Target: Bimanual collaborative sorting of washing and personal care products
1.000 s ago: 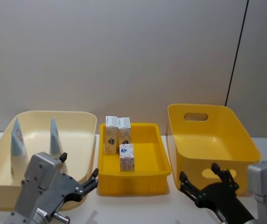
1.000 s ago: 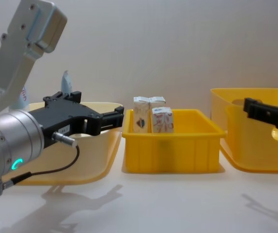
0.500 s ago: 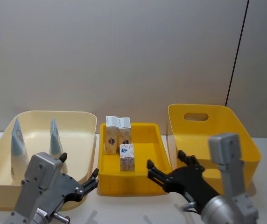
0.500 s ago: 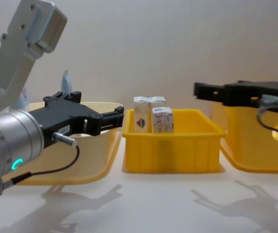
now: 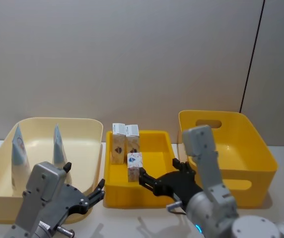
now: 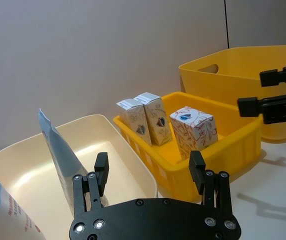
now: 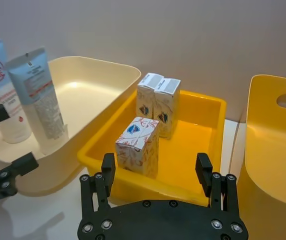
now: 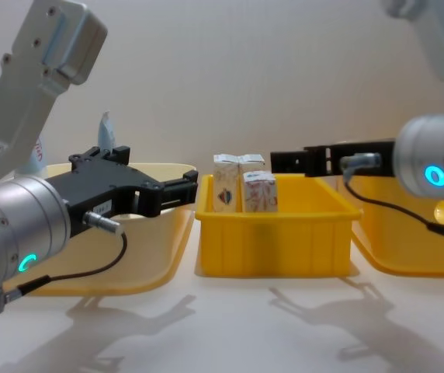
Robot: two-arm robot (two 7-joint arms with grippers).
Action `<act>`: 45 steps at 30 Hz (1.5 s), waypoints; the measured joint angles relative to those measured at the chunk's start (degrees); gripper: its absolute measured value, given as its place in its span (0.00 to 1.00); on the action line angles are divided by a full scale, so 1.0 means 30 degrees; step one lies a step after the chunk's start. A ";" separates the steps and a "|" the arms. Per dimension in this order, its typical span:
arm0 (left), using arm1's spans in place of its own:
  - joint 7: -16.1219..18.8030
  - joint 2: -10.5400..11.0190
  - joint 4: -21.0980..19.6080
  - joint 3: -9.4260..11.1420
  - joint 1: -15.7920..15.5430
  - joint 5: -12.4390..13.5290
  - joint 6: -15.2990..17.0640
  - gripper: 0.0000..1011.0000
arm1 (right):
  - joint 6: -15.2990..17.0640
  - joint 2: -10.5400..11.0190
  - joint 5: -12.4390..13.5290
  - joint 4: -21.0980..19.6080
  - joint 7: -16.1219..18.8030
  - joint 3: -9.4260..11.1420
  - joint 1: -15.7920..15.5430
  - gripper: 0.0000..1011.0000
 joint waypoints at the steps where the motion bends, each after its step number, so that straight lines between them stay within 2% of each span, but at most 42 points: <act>1: 0.0000 -0.0001 -0.0001 0.0001 -0.0001 -0.0001 0.0000 0.99 | 0.0138 -0.0096 -0.0083 0.0144 -0.0101 -0.0050 0.0152 0.99; 8: 0.0000 0.0001 0.0000 0.0001 -0.0002 0.0000 0.0001 0.99 | 0.1248 -0.1086 -0.0766 0.1701 -0.0867 -0.0533 0.1590 0.99; 18: 0.0000 0.0000 0.0000 0.0001 -0.0002 -0.0001 0.0001 0.99 | 0.1918 -0.2112 -0.1237 0.3405 -0.1280 -0.0873 0.3054 0.99; 30: 0.0000 -0.0001 -0.0001 0.0001 -0.0001 -0.0002 0.0001 0.99 | 0.2653 -0.2897 -0.1686 0.4900 -0.1620 -0.1086 0.4042 0.99; 45: 0.0000 0.0000 -0.0001 0.0001 -0.0002 -0.0001 0.0000 0.99 | 0.3163 -0.3715 -0.1806 0.6418 -0.1691 -0.1002 0.4809 0.99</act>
